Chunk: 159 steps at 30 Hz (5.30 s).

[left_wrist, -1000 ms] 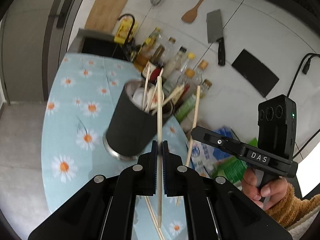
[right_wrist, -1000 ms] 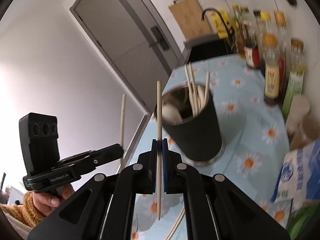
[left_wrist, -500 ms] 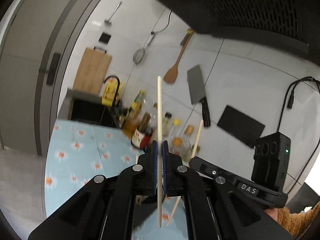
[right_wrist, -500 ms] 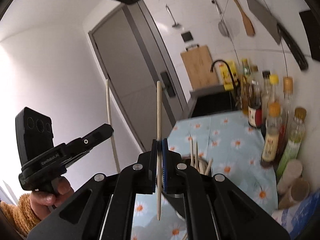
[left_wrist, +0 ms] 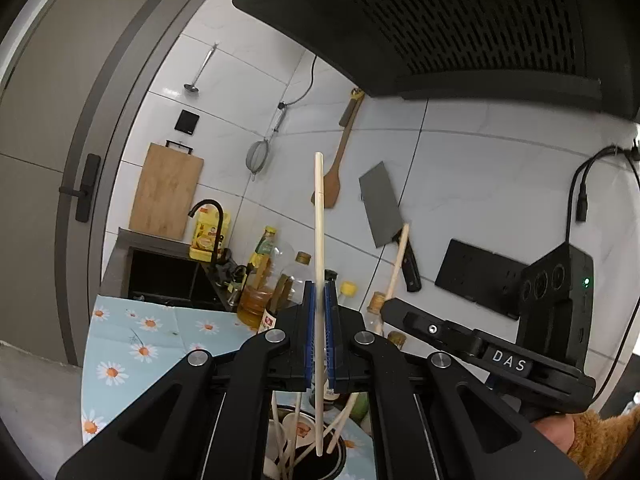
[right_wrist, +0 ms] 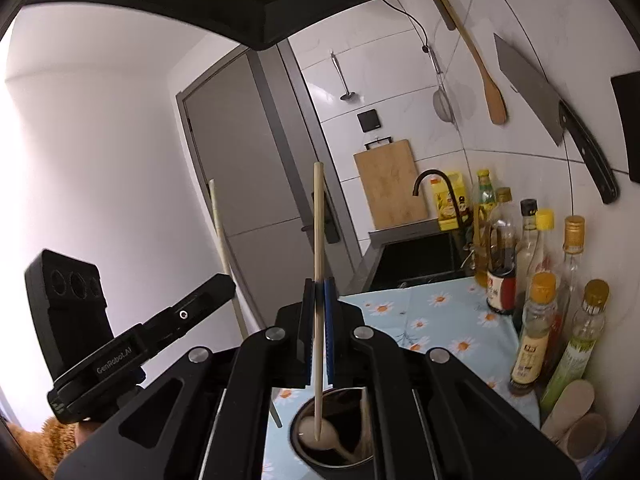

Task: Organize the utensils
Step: 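Lift both chopsticks and carry both tools over the black cup, then open the left tool to drop its chopstick while the right tool releases its chopstick into the cup, then raise both open tools away from the cup rim, then move both open tools down toward the last two wooden chopsticks, then close the right tool on one wooden chopstick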

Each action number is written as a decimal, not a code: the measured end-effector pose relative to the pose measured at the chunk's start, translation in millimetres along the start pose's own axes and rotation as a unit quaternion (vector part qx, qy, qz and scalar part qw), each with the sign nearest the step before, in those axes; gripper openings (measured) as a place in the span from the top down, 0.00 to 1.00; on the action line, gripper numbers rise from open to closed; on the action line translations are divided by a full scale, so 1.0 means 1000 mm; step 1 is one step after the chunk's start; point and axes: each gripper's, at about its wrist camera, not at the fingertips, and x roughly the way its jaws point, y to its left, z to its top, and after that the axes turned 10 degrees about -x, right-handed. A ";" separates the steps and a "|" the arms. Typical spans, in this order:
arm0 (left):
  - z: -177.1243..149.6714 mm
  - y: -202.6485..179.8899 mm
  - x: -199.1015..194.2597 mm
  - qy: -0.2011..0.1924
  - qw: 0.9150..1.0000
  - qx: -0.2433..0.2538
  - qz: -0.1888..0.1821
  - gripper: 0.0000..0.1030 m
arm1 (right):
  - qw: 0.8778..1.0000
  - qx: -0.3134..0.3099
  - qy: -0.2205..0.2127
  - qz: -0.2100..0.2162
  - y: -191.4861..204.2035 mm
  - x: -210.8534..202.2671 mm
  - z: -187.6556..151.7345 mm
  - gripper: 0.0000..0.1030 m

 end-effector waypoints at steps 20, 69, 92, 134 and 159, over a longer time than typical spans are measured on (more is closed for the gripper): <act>-0.050 0.028 0.025 0.067 0.996 -0.010 0.050 0.95 | 0.998 0.018 0.063 -0.016 -0.017 0.029 -0.040 0.87; -0.067 -0.012 -0.086 0.174 0.980 -0.024 0.092 0.66 | 0.981 0.072 0.181 -0.024 0.008 -0.070 -0.067 0.59; -0.167 0.015 -0.124 0.321 0.932 -0.095 0.137 0.66 | 0.894 0.191 0.405 -0.009 0.009 -0.039 -0.187 0.59; -0.207 0.064 -0.143 0.400 0.900 -0.140 0.104 0.66 | 0.788 0.123 0.589 -0.134 0.051 0.065 -0.244 0.94; -0.210 0.033 -0.082 0.438 0.880 -0.105 0.151 0.66 | 0.818 0.168 0.548 -0.043 0.020 0.024 -0.222 0.95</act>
